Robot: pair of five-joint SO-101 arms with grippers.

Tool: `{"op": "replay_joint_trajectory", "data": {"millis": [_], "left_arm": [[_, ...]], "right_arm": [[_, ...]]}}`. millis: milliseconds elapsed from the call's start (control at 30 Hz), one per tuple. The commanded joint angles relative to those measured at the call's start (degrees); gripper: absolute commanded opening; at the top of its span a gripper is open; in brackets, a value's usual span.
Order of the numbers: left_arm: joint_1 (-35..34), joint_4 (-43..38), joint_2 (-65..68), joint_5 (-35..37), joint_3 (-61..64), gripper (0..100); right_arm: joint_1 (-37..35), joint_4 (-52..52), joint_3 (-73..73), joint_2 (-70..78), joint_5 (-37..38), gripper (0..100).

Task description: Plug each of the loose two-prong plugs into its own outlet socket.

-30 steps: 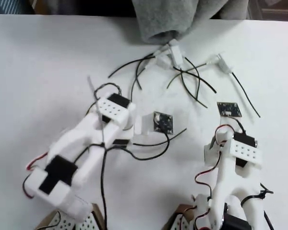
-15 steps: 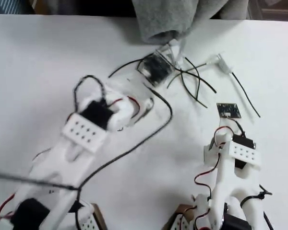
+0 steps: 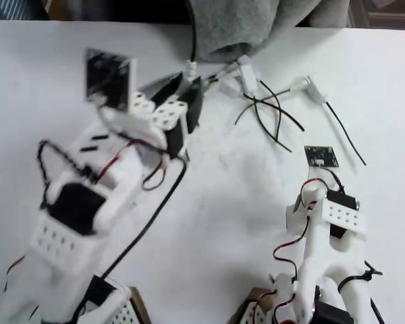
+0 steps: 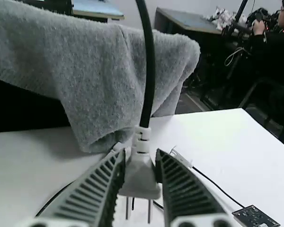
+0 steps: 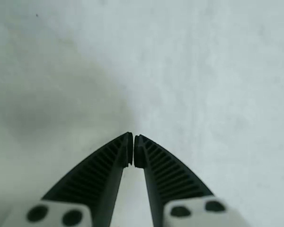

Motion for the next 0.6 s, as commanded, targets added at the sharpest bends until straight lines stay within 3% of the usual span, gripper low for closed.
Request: {"op": "replay_joint_trajectory", "data": {"millis": [0, 167, 267, 467, 567], "left_arm": [[-0.5, -1.5, -8.0, 0.8, 2.5, 3], [0.4, -1.8, -18.0, 0.9, 13.9, 3], [0.9, -9.4, -25.5, 4.3, 23.3, 3], [-4.9, -37.3, -43.6, 39.4, 49.8, 3], [-10.4, -52.7, -52.1, 45.3, 61.4, 3]], "right_arm": [[0.0, -0.6, -0.3, -1.0, -0.1, 2.1], [0.0, -0.6, -0.3, -1.0, -0.1, 2.1], [0.0, -0.6, -0.3, -1.0, -0.1, 2.1], [0.0, -0.6, -0.3, -0.9, -0.1, 2.1], [0.0, -0.6, -0.3, -0.8, -0.1, 2.1]]}}
